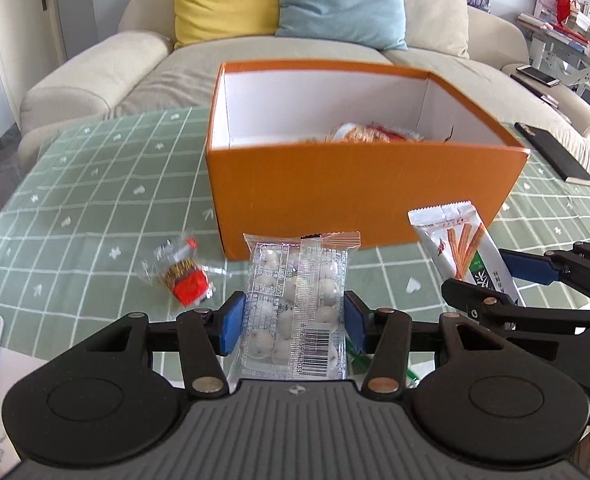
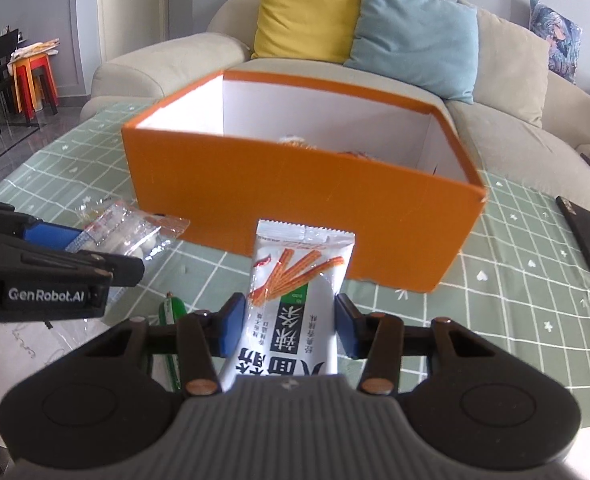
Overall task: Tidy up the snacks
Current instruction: 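Lift both held snacks and carry them over the orange box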
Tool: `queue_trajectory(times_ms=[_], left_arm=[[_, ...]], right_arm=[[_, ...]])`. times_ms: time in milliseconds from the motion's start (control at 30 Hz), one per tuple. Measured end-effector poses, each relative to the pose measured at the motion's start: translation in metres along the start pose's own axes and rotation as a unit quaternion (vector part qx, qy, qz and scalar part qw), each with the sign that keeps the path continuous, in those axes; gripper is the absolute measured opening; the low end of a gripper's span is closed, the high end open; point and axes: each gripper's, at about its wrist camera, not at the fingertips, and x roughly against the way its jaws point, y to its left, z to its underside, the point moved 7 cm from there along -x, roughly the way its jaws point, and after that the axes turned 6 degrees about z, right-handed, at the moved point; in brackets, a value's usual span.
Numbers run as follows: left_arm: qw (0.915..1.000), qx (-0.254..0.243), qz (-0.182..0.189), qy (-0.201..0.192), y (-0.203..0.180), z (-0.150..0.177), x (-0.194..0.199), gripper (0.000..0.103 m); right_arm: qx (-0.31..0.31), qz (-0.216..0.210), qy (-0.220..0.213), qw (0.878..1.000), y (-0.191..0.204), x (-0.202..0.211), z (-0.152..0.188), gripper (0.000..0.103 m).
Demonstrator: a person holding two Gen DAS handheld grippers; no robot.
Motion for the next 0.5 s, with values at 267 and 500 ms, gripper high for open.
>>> queue_trajectory(times_ms=[267, 500], left_arm=[[0.9999, -0.004, 0.011, -0.010, -0.007, -0.034, 0.015, 0.058], [0.9988, -0.013, 0.021, -0.043, -0.013, -0.082, 0.029, 0.058]], right_arm=[[0.010, -0.008, -0.010, 1.000, -0.009, 0.021, -0.024, 0.046], [0.015, -0.024, -0.022, 0.999, -0.018, 0.034, -0.064, 0.046]])
